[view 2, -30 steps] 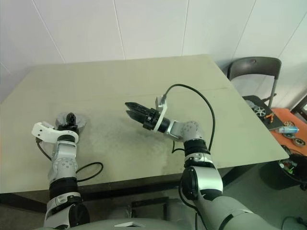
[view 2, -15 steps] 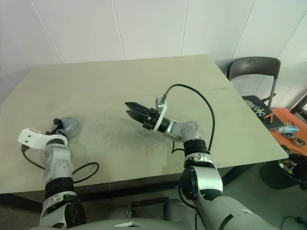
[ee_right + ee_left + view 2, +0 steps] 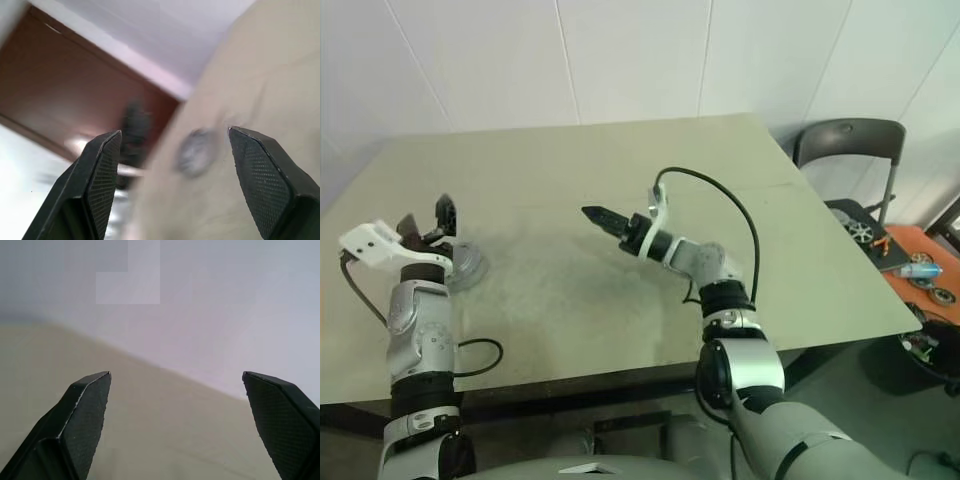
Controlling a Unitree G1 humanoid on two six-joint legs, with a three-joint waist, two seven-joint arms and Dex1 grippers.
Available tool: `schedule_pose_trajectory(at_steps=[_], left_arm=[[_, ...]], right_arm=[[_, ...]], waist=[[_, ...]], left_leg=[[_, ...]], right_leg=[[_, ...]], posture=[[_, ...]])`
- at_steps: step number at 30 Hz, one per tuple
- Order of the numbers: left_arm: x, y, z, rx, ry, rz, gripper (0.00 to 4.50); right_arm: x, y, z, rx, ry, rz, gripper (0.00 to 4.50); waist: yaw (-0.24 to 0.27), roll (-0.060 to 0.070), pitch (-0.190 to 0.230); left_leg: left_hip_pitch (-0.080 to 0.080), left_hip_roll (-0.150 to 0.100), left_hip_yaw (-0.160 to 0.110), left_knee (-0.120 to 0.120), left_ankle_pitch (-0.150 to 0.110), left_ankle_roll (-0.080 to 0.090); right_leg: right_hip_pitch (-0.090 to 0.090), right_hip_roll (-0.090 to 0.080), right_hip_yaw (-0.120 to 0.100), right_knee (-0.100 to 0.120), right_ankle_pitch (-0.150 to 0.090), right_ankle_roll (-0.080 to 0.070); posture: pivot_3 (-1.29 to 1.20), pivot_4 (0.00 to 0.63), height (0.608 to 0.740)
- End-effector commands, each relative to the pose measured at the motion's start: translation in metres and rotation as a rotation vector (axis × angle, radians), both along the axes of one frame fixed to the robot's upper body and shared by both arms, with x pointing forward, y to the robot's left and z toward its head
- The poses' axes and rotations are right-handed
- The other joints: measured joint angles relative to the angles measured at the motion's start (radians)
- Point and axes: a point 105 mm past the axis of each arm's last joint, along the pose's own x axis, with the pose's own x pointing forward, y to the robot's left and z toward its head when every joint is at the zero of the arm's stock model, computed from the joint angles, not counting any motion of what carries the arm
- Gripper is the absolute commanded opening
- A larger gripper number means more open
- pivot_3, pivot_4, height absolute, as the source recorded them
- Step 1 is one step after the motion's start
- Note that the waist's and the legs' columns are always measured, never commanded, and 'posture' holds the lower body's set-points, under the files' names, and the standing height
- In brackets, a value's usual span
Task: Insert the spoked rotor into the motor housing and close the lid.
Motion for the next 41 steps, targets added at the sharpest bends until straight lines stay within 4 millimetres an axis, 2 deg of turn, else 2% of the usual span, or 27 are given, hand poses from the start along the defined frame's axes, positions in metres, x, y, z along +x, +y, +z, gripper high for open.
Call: schedule_pose_trajectory(at_steps=[1, 5, 8, 12, 18, 22, 25, 27, 30, 36, 41], left_arm=[[-0.004, -0.010, 0.025, 0.165, -0.049, -0.091, 4.47], [-0.011, -0.024, 0.038, 0.323, -0.058, -0.228, 4.47], [-0.018, -0.049, 0.039, 0.463, -0.028, -0.404, 4.50], [-0.025, -0.068, 0.046, 0.526, -0.030, -0.516, 4.50], [-0.039, -0.088, 0.051, 0.555, -0.050, -0.604, 4.50], [-0.048, -0.091, 0.042, 0.522, -0.032, -0.613, 4.50], [-0.053, -0.091, 0.033, 0.507, -0.005, -0.612, 4.50], [-0.055, -0.088, 0.030, 0.503, 0.008, -0.593, 4.50], [-0.056, -0.084, 0.031, 0.506, 0.013, -0.580, 4.50], [-0.055, -0.078, 0.037, 0.537, 0.017, -0.566, 4.50], [-0.054, -0.080, 0.037, 0.547, 0.032, -0.603, 4.50]], right_arm=[[0.017, -0.006, 0.023, -0.060, -0.134, -0.088, 3.59], [0.030, -0.016, 0.052, -0.052, -0.226, -0.162, 3.59], [0.035, -0.021, 0.063, -0.150, -0.350, -0.197, 4.46], [0.038, -0.035, 0.071, -0.253, -0.464, -0.191, 4.49], [0.041, -0.058, 0.074, -0.406, -0.614, -0.198, 4.49], [0.034, -0.062, 0.082, -0.371, -0.754, -0.215, 4.49], [0.019, -0.055, 0.078, -0.317, -0.767, -0.084, 4.49], [0.011, -0.051, 0.063, -0.396, -0.810, -0.005, 4.49], [0.006, -0.048, 0.044, -0.516, -0.888, 0.042, 4.49], [-0.004, -0.046, 0.030, -0.520, -0.894, 0.108, 4.49], [-0.010, -0.047, 0.017, -0.513, -0.840, 0.144, 4.49]], waist=[[-0.001, 0.000, 0.000], [0.001, 0.001, 0.001], [0.003, 0.002, 0.001], [0.002, 0.002, 0.001], [0.000, 0.004, 0.003], [-0.001, 0.006, 0.004], [0.001, 0.006, 0.004], [0.002, 0.006, 0.004], [0.004, 0.006, 0.004], [0.002, 0.006, 0.004], [0.003, 0.006, 0.004]], left_leg=[[0.000, 0.000, 0.000, 0.000, 0.000, 0.000], [0.000, 0.000, 0.000, -0.001, 0.000, 0.000], [-0.001, 0.000, 0.000, -0.001, 0.000, 0.000], [-0.001, 0.000, 0.000, -0.001, 0.000, 0.000], [0.000, 0.001, 0.001, -0.001, 0.000, 0.000], [0.000, 0.001, 0.001, -0.001, 0.000, 0.000], [0.001, 0.001, 0.001, -0.001, 0.000, 0.000], [0.001, 0.001, 0.001, -0.001, 0.000, 0.000], [0.001, 0.001, 0.001, 0.000, 0.000, 0.000], [0.001, 0.001, 0.001, 0.000, 0.000, 0.000], [0.001, 0.001, 0.001, 0.000, 0.000, 0.000]], right_leg=[[0.000, 0.000, 0.000, 0.000, 0.000, 0.000], [-0.001, 0.000, 0.000, 0.000, 0.000, 0.000], [-0.001, 0.000, 0.000, 0.000, 0.000, 0.000], [0.000, -0.001, 0.001, -0.001, 0.000, 0.000], [-0.001, 0.000, 0.001, -0.001, 0.000, 0.000], [-0.001, 0.000, 0.001, 0.000, 0.000, 0.000], [0.000, 0.000, 0.001, 0.000, 0.000, 0.000], [0.000, 0.000, 0.001, 0.000, 0.000, 0.000], [0.000, 0.000, 0.001, 0.000, 0.000, 0.000], [0.000, 0.000, 0.001, 0.000, 0.000, -0.001], [0.000, 0.000, 0.001, 0.000, 0.000, -0.001]], posture=[[0.00, 0.000, 0.740], [0.00, 0.000, 0.740], [0.00, 0.000, 0.740], [0.00, 0.000, 0.740], [0.00, 0.000, 0.740], [0.00, 0.000, 0.740], [0.00, 0.000, 0.740], [0.00, 0.000, 0.740], [0.00, 0.000, 0.740], [0.00, 0.000, 0.740], [0.00, 0.000, 0.740]])
